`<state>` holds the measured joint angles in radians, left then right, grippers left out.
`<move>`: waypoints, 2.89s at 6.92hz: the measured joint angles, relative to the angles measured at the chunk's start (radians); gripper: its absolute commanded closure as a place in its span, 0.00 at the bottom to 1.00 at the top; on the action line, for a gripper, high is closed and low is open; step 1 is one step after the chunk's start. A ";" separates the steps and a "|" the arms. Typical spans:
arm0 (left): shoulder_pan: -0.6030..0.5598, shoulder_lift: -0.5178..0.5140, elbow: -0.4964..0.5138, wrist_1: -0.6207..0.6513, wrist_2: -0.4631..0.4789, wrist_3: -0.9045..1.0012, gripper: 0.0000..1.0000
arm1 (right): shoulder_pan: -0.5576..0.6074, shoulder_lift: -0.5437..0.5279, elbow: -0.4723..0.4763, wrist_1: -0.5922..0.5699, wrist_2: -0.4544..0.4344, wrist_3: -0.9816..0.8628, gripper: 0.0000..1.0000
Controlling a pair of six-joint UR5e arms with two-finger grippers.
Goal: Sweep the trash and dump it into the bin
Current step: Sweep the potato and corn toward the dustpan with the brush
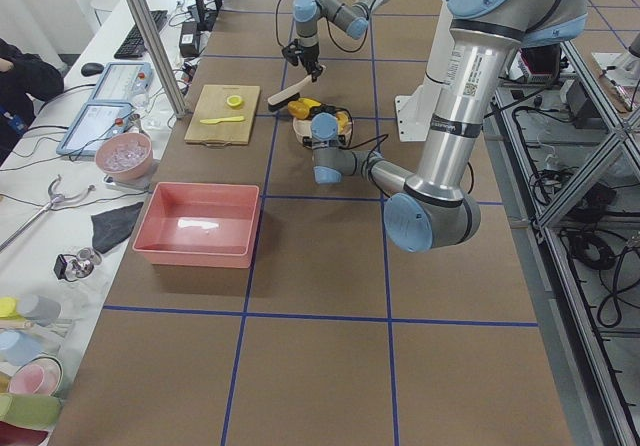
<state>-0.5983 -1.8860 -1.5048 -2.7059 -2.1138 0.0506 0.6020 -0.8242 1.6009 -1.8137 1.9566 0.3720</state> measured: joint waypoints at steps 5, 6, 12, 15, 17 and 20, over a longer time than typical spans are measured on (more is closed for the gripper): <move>0.001 0.000 -0.001 0.000 0.001 0.000 0.02 | -0.058 0.001 0.057 0.000 0.014 0.014 1.00; 0.001 0.001 -0.002 0.000 0.001 0.000 0.02 | -0.067 0.002 0.067 -0.002 0.023 0.017 1.00; 0.002 0.000 -0.003 0.000 0.007 0.001 0.02 | -0.034 0.000 0.131 -0.075 0.123 0.040 1.00; 0.003 0.001 -0.003 0.000 0.010 0.001 0.02 | 0.011 -0.036 0.189 -0.186 0.148 0.155 1.00; 0.003 0.001 -0.003 0.000 0.010 0.002 0.02 | 0.011 -0.079 0.204 -0.172 0.201 0.354 1.00; 0.003 0.001 -0.004 0.001 0.009 0.002 0.02 | -0.076 -0.138 0.200 0.036 0.253 0.659 1.00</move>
<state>-0.5952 -1.8853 -1.5086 -2.7045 -2.1045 0.0522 0.5258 -0.9621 1.8007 -1.7773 2.2096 1.0311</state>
